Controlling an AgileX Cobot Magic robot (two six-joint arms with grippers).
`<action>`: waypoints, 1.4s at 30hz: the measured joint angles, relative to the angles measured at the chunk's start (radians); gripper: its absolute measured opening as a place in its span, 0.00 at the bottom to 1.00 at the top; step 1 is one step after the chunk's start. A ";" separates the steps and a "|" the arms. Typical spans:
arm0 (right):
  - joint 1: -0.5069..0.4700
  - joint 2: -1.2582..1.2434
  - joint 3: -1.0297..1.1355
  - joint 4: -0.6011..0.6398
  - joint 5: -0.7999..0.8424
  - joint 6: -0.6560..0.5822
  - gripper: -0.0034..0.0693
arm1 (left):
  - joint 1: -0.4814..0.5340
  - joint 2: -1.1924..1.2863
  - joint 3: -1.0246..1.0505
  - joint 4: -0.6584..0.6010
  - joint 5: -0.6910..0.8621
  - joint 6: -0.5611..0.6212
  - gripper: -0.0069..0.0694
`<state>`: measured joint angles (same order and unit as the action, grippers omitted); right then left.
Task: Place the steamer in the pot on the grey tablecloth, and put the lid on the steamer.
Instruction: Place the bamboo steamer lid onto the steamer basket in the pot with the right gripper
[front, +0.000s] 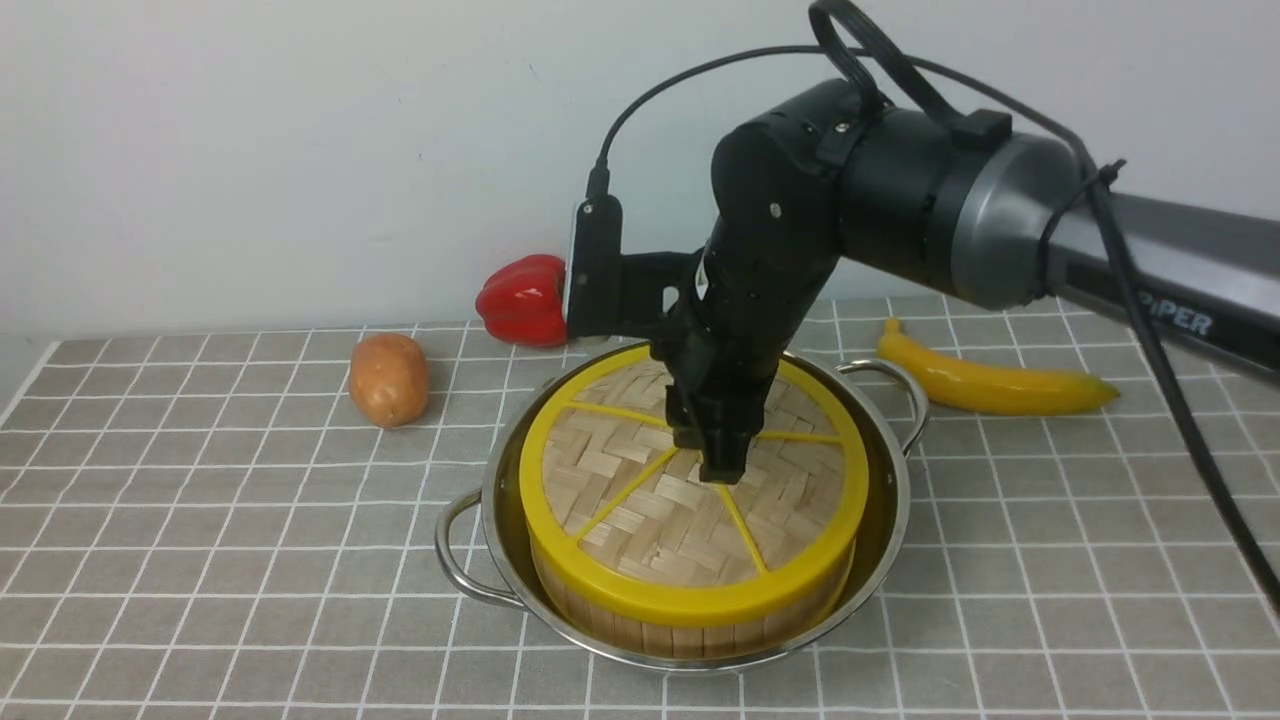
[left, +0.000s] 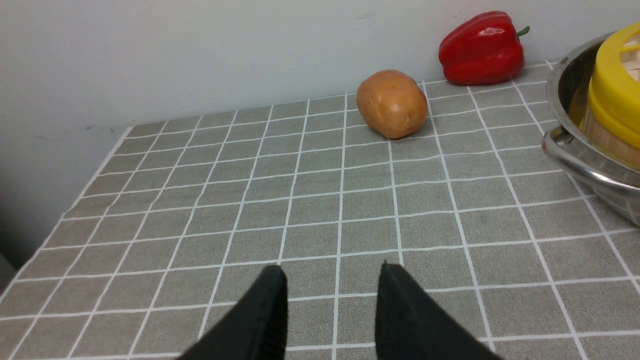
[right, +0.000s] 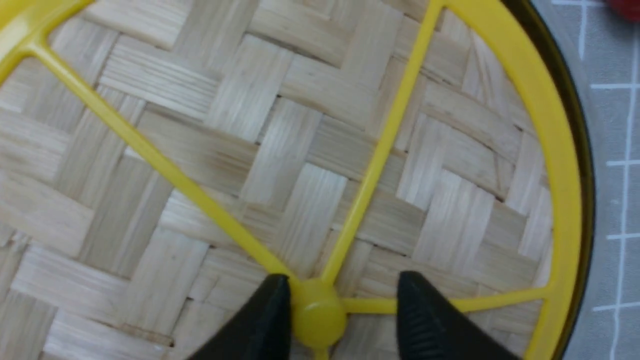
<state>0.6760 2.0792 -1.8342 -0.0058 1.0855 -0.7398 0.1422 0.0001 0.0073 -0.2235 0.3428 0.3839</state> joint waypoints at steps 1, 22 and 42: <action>0.000 0.000 0.000 0.000 -0.001 0.000 0.54 | 0.000 0.000 0.000 0.000 0.000 0.000 0.41; -0.001 -0.011 0.000 0.025 0.118 0.067 0.36 | 0.000 0.000 0.000 0.000 0.000 0.000 0.41; -0.011 -0.011 0.000 -0.019 0.052 0.085 0.32 | 0.000 0.000 0.000 0.000 0.000 0.000 0.41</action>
<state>0.6654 2.0683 -1.8342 -0.0247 1.1374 -0.6544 0.1422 0.0001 0.0073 -0.2235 0.3428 0.3839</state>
